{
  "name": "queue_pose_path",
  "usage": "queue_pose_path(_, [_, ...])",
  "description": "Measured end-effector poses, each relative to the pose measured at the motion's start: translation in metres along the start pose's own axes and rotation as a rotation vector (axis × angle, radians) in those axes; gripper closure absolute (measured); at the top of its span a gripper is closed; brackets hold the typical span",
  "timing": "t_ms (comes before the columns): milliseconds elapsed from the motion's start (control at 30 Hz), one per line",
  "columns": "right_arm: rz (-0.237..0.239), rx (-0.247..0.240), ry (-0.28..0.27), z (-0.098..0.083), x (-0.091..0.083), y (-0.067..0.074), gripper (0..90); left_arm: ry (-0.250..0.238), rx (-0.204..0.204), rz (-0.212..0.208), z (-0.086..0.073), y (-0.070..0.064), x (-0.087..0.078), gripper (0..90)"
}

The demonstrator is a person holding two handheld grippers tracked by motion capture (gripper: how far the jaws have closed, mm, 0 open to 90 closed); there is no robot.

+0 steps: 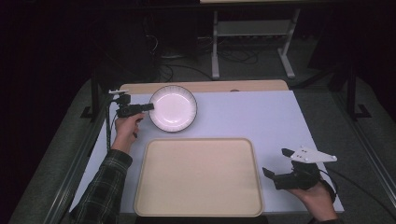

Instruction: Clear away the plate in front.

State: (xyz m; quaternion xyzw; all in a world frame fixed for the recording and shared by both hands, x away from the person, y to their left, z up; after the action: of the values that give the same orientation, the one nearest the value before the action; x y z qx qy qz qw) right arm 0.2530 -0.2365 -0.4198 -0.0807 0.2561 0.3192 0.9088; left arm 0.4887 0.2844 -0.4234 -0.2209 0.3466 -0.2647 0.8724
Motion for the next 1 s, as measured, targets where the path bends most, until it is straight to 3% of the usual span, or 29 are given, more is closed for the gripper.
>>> queue_pose_path(400, [-0.001, -0.002, -0.008, 0.001, 0.000, 0.001, 2.4, -0.003, 0.081, -0.049, 0.003, -0.017, -0.014, 85.0])
queue_pose_path(500, [-0.002, 0.002, -0.008, 0.001, -0.001, 0.001, 2.4, 0.000, 0.120, -0.063, 0.003, -0.024, -0.018, 85.1])
queue_pose_path(733, [-0.003, 0.000, -0.013, 0.001, -0.001, 0.001, 2.4, 0.001, 0.156, -0.077, 0.002, -0.034, -0.025, 85.1])
queue_pose_path(1000, [-0.006, -0.001, -0.018, 0.002, -0.002, 0.001, 2.4, 0.027, 0.218, -0.104, -0.002, -0.049, -0.033, 85.1])
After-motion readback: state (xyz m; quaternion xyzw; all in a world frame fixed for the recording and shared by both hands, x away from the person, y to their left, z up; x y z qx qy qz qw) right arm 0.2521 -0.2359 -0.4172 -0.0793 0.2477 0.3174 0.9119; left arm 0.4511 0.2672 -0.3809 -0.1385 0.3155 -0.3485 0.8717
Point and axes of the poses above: each handheld gripper's, and its own axes: x roughly forward along the jaws, z roughly out of its top, y roughly to its left, the point moved 2 cm from there along x, roughly forward along the jaws, and after that the axes turned 1 degree about -z, right-handed, at the moved point
